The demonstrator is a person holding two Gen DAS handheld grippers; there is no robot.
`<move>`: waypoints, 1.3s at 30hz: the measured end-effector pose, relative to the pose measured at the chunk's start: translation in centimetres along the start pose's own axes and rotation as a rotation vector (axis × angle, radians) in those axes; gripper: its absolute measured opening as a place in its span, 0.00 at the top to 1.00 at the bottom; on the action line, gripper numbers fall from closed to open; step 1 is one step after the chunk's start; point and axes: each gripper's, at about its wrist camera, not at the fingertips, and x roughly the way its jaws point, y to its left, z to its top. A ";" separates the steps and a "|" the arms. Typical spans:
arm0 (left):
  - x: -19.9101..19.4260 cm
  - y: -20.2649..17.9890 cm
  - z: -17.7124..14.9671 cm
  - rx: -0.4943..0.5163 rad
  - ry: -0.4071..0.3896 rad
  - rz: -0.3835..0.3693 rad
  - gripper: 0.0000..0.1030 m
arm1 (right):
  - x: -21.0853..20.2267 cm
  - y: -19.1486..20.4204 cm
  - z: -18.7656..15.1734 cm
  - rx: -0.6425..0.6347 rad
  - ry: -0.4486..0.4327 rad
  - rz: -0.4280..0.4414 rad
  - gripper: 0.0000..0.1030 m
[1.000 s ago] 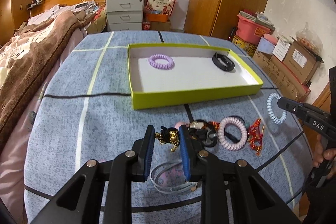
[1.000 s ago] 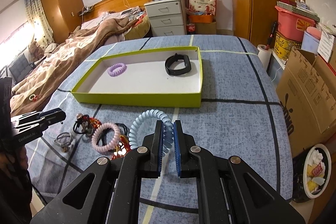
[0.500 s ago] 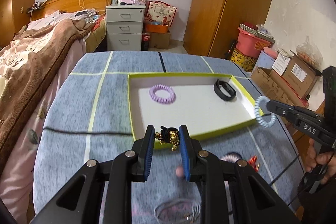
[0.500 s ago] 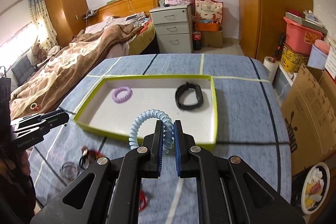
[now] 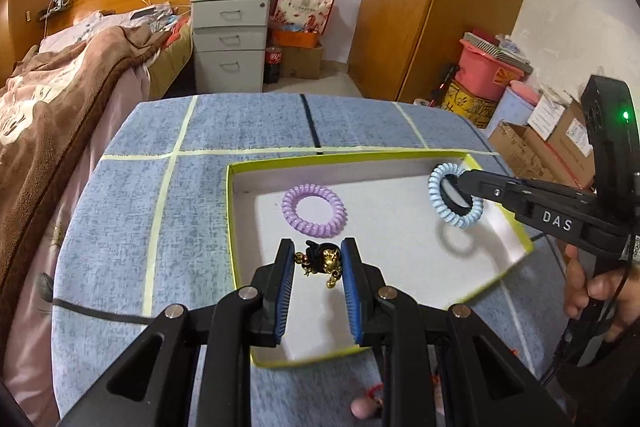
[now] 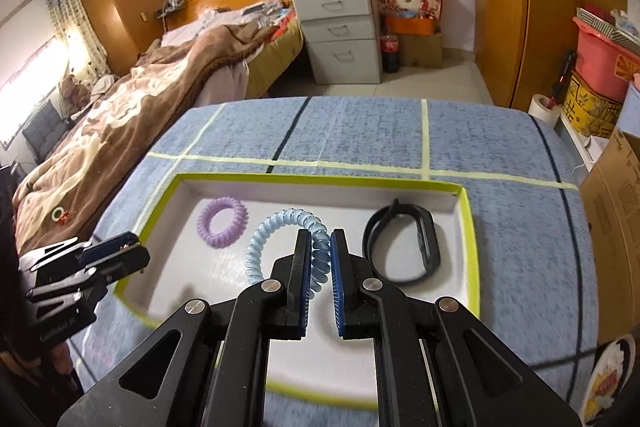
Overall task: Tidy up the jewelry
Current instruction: 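Open the left tool releasing the gold charm while the right tool releases the blue hair tie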
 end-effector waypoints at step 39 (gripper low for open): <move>4.5 0.6 0.3 -0.018 0.083 0.006 0.75 | 6.1 -0.4 0.9 -0.015 0.110 -0.025 0.88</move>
